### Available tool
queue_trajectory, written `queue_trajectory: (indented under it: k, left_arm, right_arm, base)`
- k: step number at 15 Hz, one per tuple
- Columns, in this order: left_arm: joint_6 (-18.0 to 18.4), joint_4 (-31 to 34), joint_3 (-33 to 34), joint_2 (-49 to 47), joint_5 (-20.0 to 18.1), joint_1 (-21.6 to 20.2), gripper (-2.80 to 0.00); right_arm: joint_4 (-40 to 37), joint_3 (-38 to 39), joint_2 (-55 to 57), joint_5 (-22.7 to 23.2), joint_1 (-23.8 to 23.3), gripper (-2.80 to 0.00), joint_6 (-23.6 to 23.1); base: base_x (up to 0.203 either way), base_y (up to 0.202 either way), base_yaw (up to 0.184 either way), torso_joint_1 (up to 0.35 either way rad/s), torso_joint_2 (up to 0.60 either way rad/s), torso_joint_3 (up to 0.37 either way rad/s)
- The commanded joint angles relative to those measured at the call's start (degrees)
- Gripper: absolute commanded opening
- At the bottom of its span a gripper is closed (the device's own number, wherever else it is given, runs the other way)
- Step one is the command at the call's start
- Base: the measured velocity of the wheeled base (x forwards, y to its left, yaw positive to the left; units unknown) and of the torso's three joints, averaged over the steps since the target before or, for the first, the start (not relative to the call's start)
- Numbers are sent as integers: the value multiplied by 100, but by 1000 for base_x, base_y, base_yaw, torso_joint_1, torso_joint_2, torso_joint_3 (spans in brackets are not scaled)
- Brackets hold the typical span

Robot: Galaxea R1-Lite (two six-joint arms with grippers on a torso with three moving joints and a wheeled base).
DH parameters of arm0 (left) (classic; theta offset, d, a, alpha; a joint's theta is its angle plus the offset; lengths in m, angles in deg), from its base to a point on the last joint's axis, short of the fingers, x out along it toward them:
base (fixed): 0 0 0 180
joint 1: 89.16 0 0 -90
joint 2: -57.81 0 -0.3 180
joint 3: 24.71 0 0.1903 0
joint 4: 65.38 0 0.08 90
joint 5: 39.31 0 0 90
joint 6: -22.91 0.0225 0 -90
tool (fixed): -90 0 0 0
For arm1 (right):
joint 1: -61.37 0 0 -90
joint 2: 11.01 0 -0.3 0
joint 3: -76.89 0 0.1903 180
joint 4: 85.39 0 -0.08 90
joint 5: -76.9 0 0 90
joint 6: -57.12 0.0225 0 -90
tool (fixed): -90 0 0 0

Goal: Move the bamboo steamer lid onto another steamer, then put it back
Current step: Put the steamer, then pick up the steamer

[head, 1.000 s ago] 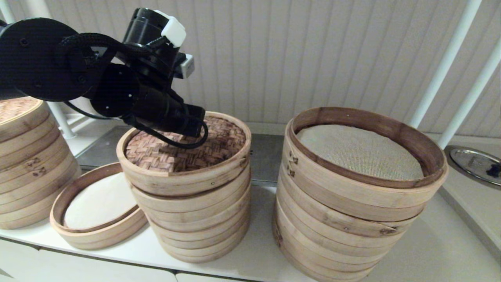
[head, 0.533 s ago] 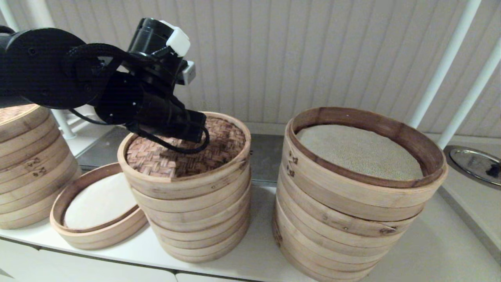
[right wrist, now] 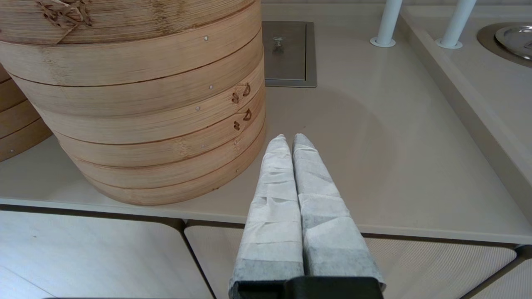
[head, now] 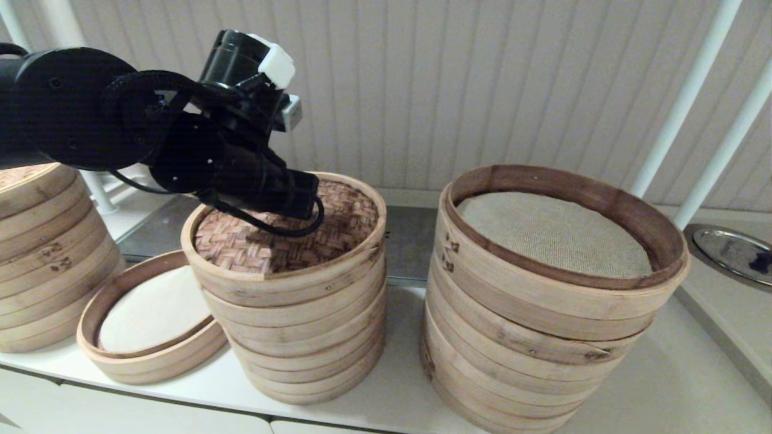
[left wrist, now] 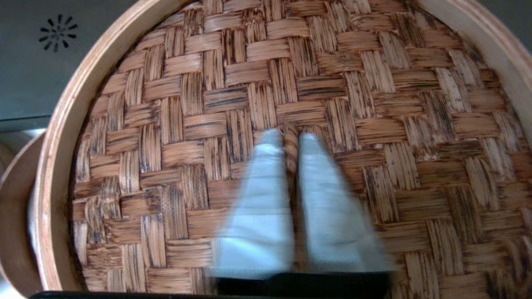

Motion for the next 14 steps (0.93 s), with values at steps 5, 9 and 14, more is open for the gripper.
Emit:
queue_trajectory:
  k: [5,9,14]
  left_arm:
    - [-73,-96,-37,210,63,-10,0]
    - [-34,-207,23,730,61,-58,0]
    - [59,-494,1071,1960,-161,-842,-280]
  right_arm:
    - [0,9,6,1,4,-280,1]
    - [4,17,-2,1,7,-280,1]
    - [2,9,-1,1,7,-280,1]
  base:
    - [0,0,0,0,0,0]
    - [0,0,0,0,0,0]
    - [0,0,0,0,0,0]
